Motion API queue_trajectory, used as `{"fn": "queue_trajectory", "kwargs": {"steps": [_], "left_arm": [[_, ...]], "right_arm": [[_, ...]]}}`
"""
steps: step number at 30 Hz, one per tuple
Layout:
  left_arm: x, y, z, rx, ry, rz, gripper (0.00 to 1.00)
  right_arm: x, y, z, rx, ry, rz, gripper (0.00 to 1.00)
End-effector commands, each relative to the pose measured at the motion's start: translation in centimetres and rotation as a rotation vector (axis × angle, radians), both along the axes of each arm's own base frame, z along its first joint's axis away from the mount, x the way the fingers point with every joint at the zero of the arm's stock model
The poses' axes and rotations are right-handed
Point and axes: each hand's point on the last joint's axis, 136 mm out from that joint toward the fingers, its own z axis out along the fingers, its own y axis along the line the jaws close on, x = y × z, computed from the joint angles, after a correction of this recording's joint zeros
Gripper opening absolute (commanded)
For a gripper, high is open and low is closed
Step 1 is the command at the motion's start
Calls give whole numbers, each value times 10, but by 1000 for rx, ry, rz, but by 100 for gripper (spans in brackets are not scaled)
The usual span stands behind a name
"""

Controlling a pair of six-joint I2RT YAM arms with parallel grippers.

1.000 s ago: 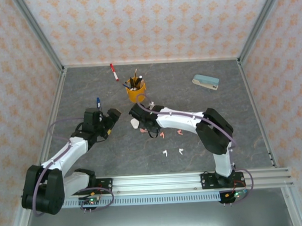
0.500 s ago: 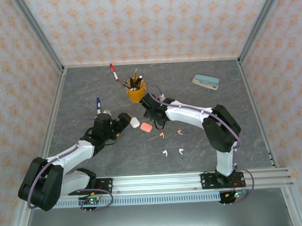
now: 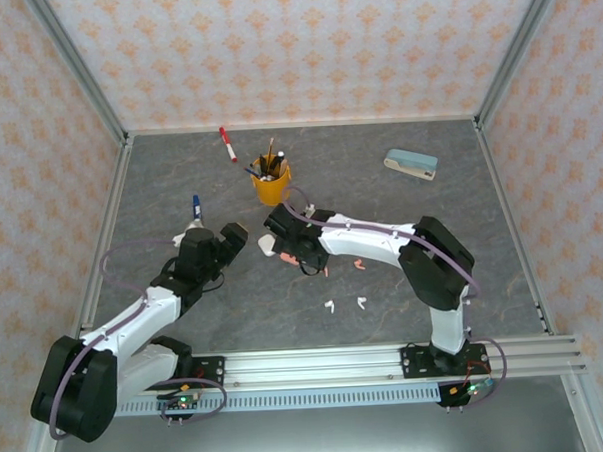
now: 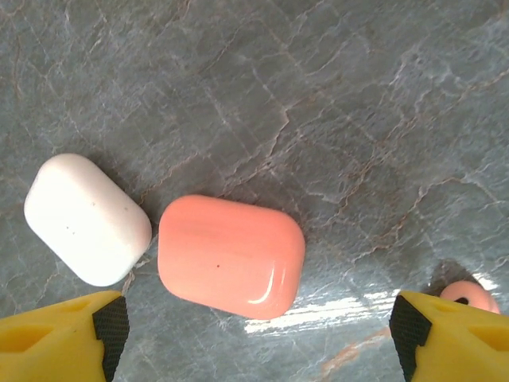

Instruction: Insert the wireless bluetooth earbuds into the charging case

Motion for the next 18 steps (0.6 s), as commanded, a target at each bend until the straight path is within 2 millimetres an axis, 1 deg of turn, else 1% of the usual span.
{"fn": "queue_trajectory", "kwargs": {"steps": [1,9,18], "left_arm": [[6,11,12,-4,-13,48,100],[4,18,15,-18,-25,64,100],[5,21,17,-28,-32,69,100]], "right_arm": [[1,-1,-4,-43,13,-27,86],[7,5,-15,-95,32,-20,84],[6,12,-38,-132,90,-7,79]]}}
